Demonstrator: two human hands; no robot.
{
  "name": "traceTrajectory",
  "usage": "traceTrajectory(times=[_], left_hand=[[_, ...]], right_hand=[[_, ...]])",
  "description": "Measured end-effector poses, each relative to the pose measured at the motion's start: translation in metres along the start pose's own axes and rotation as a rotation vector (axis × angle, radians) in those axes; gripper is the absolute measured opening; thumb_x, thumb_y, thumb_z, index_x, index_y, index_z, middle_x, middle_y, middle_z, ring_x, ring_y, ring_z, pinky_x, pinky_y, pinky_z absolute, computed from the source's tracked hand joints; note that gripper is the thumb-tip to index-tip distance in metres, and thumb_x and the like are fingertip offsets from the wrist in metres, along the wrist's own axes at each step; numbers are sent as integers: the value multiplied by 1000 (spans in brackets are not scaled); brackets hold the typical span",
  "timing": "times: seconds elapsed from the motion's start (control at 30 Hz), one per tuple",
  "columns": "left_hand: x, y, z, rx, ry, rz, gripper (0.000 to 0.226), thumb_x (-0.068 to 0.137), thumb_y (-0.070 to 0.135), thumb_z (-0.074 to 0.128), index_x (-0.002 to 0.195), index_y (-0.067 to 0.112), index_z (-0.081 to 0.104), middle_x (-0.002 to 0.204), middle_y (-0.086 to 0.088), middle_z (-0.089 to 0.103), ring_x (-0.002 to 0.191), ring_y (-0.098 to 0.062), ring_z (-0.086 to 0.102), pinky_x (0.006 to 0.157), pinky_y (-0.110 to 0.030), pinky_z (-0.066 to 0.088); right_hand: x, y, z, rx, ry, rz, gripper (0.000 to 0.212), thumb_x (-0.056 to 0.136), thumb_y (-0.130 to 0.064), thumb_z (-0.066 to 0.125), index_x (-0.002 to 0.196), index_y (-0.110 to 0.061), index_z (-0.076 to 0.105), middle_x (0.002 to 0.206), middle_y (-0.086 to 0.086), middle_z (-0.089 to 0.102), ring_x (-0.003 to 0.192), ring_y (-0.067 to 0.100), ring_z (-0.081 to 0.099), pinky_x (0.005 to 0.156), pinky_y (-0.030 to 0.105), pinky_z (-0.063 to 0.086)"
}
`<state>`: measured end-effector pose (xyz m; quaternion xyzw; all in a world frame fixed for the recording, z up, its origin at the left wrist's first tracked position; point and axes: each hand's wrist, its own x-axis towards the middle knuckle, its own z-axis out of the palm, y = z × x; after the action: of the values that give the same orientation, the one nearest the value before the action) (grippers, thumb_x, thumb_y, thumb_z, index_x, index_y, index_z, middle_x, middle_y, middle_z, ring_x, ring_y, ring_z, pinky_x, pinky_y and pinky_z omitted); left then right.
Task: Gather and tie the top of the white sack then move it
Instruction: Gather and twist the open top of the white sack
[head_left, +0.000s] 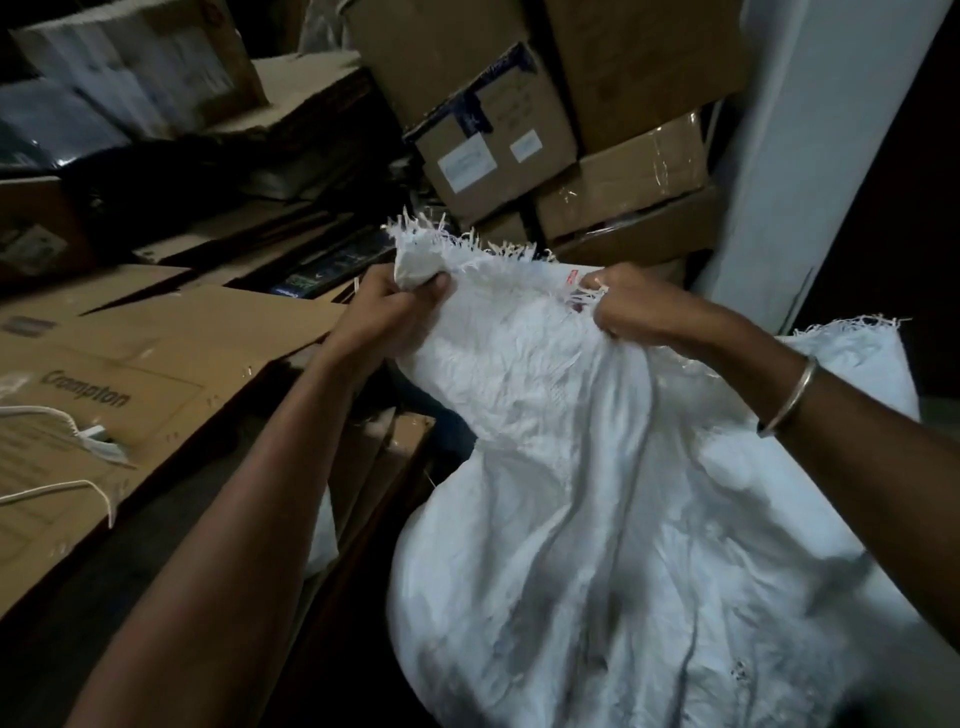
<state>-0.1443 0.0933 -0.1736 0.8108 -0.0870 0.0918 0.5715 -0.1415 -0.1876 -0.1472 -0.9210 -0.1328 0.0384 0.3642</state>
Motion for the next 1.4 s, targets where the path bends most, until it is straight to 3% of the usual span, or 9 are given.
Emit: traceTrajectory(times=[0.07, 0.17, 0.47, 0.57, 0.7, 0.8, 0.97, 1.13, 1.4], left_hand=[[-2, 1, 7, -1, 36, 0, 29, 101, 28, 66, 104, -1, 71, 98, -21, 74, 86, -30, 70, 83, -51, 58], [0, 1, 20, -46, -2, -23, 24, 107, 25, 56, 105, 8, 73, 100, -5, 79, 93, -21, 77, 80, -35, 62], [1, -1, 34, -546, -95, -125, 42, 104, 29, 55, 130, -4, 60, 127, -27, 67, 111, -39, 69, 93, -46, 60], [5, 0, 30, -522, -70, -87, 23, 105, 23, 57, 115, 6, 68, 109, -12, 75, 99, -29, 74, 83, -42, 61], [7, 5, 39, -471, -14, -120, 22, 107, 21, 53, 118, 9, 68, 115, -15, 76, 105, -32, 74, 93, -49, 59], [6, 7, 40, -403, -117, -64, 56, 99, 38, 64, 140, 1, 52, 134, -22, 66, 121, -37, 67, 105, -54, 53], [7, 9, 62, 28, -74, 50, 105, 49, 43, 102, 139, 16, 53, 129, -2, 70, 117, -19, 70, 101, -45, 58], [10, 11, 86, 197, -107, 103, 57, 64, 46, 83, 111, 16, 75, 106, -5, 78, 102, -22, 73, 91, -53, 59], [19, 0, 83, -44, -86, -37, 30, 96, 29, 68, 120, 13, 71, 115, -10, 76, 106, -28, 74, 99, -54, 58]], right_hand=[[-1, -5, 5, -42, 18, -74, 14, 90, -30, 64, 83, -18, 63, 90, 4, 58, 81, 21, 54, 62, 26, 40], [-6, -11, 12, -189, 158, -72, 70, 68, -65, 82, 120, -26, 56, 125, -3, 57, 104, 13, 54, 83, 33, 48], [11, -5, 24, -472, 425, -185, 89, 54, -59, 90, 121, -22, 44, 118, 3, 51, 114, 29, 53, 84, 34, 43], [16, 0, 24, -311, 212, -78, 120, 58, -60, 90, 150, -19, 24, 139, 8, 50, 126, 30, 51, 100, 40, 46], [20, 6, 16, -265, 43, -128, 42, 77, -40, 78, 109, -14, 72, 110, 3, 73, 102, 23, 68, 90, 41, 56], [14, 1, 19, -324, 157, -172, 9, 89, -30, 71, 91, -22, 66, 106, 8, 73, 98, 29, 67, 82, 39, 55], [7, -2, 34, -216, 344, -191, 8, 91, -23, 70, 93, -17, 65, 100, 9, 73, 94, 27, 68, 75, 34, 53], [3, -9, 37, -143, 349, -203, 46, 78, -25, 77, 115, -10, 55, 116, 14, 71, 108, 33, 66, 79, 39, 53], [5, 11, 19, -188, 250, -123, 52, 80, -47, 80, 118, -21, 57, 120, 4, 66, 109, 23, 63, 86, 36, 52]])
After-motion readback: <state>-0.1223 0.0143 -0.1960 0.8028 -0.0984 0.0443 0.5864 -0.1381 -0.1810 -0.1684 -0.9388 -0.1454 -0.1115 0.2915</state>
